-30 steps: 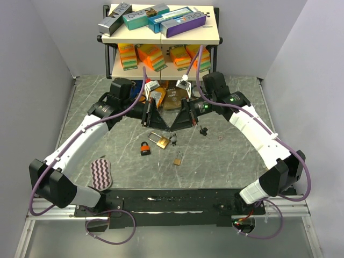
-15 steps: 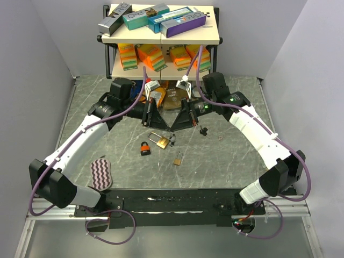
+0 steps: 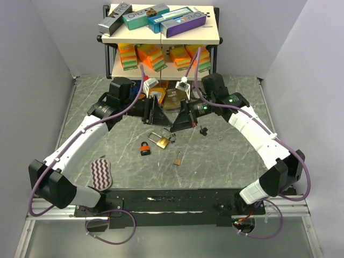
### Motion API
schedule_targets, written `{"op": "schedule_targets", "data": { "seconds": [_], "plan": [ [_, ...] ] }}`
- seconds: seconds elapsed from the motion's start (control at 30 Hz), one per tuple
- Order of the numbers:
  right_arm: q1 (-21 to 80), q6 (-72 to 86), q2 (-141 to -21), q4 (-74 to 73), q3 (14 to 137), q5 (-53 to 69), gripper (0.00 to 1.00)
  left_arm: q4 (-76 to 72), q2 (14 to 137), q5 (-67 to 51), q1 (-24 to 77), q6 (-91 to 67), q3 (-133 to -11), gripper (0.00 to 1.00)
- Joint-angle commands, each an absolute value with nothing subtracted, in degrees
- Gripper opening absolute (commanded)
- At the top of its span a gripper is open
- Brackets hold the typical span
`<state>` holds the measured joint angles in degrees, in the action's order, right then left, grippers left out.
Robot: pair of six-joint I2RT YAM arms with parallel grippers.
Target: Unlock with the key
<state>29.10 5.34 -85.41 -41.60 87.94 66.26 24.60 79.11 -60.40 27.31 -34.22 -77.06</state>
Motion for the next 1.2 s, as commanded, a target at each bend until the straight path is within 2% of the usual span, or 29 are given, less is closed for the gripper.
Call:
{"op": "schedule_targets", "data": {
  "seconds": [0.0,0.13,0.2,0.37,0.67,0.87,1.17],
  "plan": [
    [28.49,10.18,-82.97,-34.92,84.65,64.43,0.00,20.48,77.26,-48.36,27.42,-34.81,-77.61,0.72],
    [24.79,18.71,-77.71,-24.71,76.21,61.01,0.00,16.18,75.24,-34.05,27.33,-36.47,-74.80,0.85],
    [22.69,21.08,-75.68,-20.58,72.10,57.16,0.00,12.50,74.10,-29.38,27.33,-39.10,-71.64,0.86],
    [18.90,26.53,-66.64,-13.11,62.43,45.19,0.00,11.68,76.37,-19.52,29.35,-38.60,-68.20,0.81],
    [17.40,26.19,-54.94,-19.16,59.50,21.65,0.00,32.07,94.82,-6.43,40.16,-32.43,-79.27,0.66],
    [17.40,25.40,-48.08,-19.16,57.66,15.22,0.00,38.31,103.87,-4.22,45.08,-33.05,-82.70,0.70],
    [17.40,25.22,-47.46,-19.07,57.04,16.08,0.00,45.96,114.42,-7.99,50.36,-30.32,-88.77,0.71]
  ]
}}
